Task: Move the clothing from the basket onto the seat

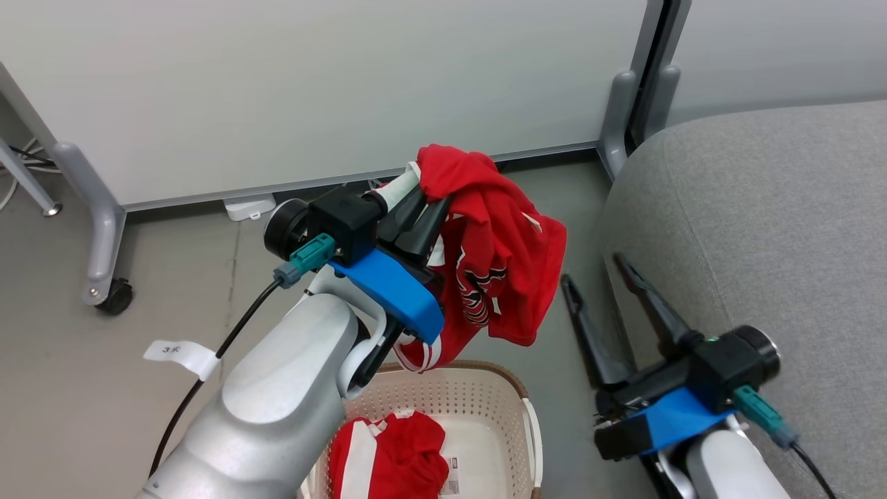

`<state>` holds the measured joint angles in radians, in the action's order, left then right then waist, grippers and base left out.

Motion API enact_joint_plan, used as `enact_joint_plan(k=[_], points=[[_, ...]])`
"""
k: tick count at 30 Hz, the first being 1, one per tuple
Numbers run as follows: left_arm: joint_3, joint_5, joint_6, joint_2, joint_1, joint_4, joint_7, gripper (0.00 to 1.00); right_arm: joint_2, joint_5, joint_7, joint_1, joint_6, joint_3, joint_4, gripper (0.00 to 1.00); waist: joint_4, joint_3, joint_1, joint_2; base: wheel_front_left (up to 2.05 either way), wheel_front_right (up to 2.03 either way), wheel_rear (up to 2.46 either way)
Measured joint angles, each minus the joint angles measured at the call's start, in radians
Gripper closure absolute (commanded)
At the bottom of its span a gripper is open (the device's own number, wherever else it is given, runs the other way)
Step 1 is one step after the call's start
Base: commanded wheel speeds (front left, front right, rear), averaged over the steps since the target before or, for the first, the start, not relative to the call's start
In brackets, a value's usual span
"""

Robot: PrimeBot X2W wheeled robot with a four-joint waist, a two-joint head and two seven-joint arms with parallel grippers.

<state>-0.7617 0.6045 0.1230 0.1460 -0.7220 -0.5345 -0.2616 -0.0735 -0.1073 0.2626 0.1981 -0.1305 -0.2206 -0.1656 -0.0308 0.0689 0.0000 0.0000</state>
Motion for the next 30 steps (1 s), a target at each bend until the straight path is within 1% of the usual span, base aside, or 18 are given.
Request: enact_joint_plan(k=[4, 9, 16, 20, 24, 26, 30], points=[[0.002, -0.009, 0.000, -0.003, -0.003, 0.002, 0.000, 1.00, -0.013, 0.002, 0.000, 0.049, 0.000, -0.090, 0.014, 0.00, 0.005, 0.006, 0.0000, 0.0000, 0.00, 0.00, 0.00], [0.003, -0.020, 0.000, -0.016, -0.004, 0.002, 0.000, 1.00, -0.028, 0.025, 0.000, 0.105, 0.000, -0.157, -0.037, 0.00, 0.014, 0.010, 0.0001, 0.0000, 0.00, 0.00, 0.00], [-0.001, -0.034, 0.000, -0.036, -0.009, 0.005, 0.000, 1.00, -0.005, 0.053, 0.001, 0.179, 0.000, -0.165, -0.144, 0.00, 0.029, 0.017, 0.0001, 0.0000, 0.00, 0.00, 0.00], [-0.012, -0.036, 0.000, -0.051, -0.019, 0.008, 0.000, 1.00, 0.008, 0.064, 0.001, 0.216, 0.000, -0.172, -0.228, 0.00, 0.041, 0.024, 0.0001, 0.0000, 0.00, 0.00, 0.00], [-0.022, -0.037, 0.001, -0.063, -0.025, 0.013, 0.000, 1.00, 0.018, 0.068, 0.002, 0.258, 0.000, -0.155, -0.297, 0.00, 0.052, 0.028, 0.0001, 0.0000, 0.00, 0.00, 0.00], [-0.027, -0.037, 0.001, -0.069, -0.030, 0.016, 0.000, 1.00, 0.019, 0.063, 0.002, 0.273, 0.000, -0.146, -0.314, 0.00, 0.059, 0.031, 0.0001, 0.0000, 0.00, 0.00, 0.00], [-0.035, -0.037, 0.001, -0.079, -0.035, 0.020, 0.000, 1.00, 0.022, 0.014, 0.002, 0.295, 0.000, -0.170, -0.325, 0.00, 0.072, 0.038, 0.0001, 0.0000, 0.00, 0.00, 0.00]])
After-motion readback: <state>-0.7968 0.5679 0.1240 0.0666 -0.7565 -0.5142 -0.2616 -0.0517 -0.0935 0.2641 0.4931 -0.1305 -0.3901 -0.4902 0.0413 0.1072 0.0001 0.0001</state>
